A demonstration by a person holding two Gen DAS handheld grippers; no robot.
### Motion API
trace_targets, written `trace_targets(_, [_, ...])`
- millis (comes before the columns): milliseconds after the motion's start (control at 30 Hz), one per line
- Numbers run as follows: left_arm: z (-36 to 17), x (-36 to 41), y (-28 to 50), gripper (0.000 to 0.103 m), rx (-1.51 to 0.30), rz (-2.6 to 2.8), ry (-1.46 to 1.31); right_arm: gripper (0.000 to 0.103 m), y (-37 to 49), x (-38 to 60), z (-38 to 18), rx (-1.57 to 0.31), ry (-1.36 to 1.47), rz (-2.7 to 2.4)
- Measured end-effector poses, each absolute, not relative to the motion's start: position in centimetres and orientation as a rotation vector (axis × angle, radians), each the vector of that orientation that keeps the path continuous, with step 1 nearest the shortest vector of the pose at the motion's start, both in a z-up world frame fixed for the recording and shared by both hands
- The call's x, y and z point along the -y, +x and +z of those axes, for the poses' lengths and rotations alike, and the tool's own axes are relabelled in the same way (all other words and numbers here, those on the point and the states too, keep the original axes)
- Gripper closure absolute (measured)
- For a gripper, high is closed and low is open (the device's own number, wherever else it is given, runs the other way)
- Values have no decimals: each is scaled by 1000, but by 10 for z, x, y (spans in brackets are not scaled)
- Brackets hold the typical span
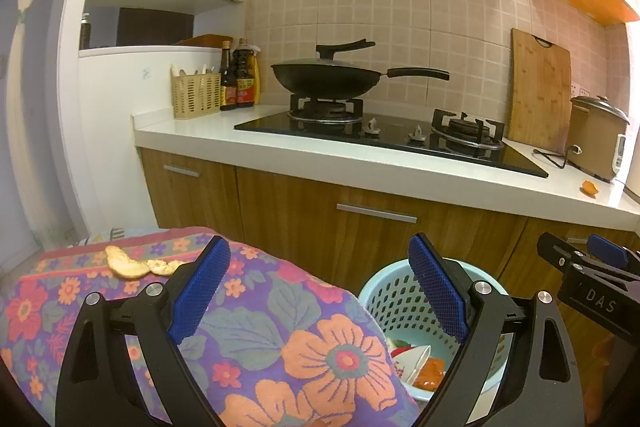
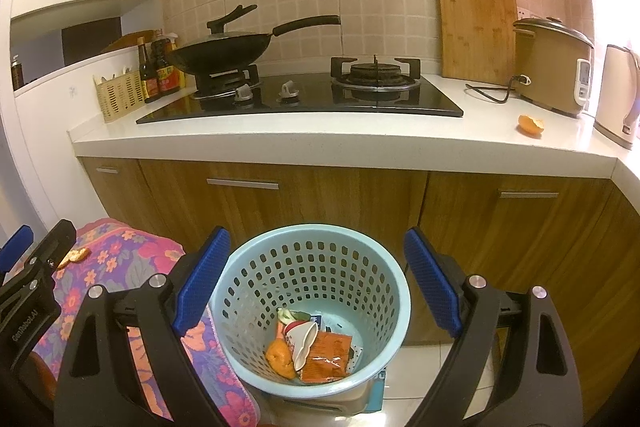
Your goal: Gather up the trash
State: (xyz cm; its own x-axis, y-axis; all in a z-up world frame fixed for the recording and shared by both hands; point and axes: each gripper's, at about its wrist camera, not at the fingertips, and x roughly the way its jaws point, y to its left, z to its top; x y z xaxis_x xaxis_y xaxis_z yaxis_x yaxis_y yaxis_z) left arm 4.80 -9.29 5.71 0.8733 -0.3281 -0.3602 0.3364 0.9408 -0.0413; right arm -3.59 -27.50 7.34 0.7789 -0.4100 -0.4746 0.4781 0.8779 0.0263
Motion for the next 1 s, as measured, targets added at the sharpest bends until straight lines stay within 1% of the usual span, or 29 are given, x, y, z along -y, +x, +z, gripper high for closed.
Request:
trace_targets(100, [58, 97, 45, 12, -356, -334, 46, 19, -37, 275, 74, -475, 150, -486])
trace_targets(467, [61, 96, 44, 11, -340, -319, 42, 19, -39, 280, 75, -479, 160, -499])
trace_targets(600, [61, 98, 44, 9, -341, -306, 53, 19, -38, 279, 75, -479, 156, -496])
trace_targets(1000, [62, 100, 41, 9, -332, -320, 64, 19, -41, 282, 78, -469, 162, -509])
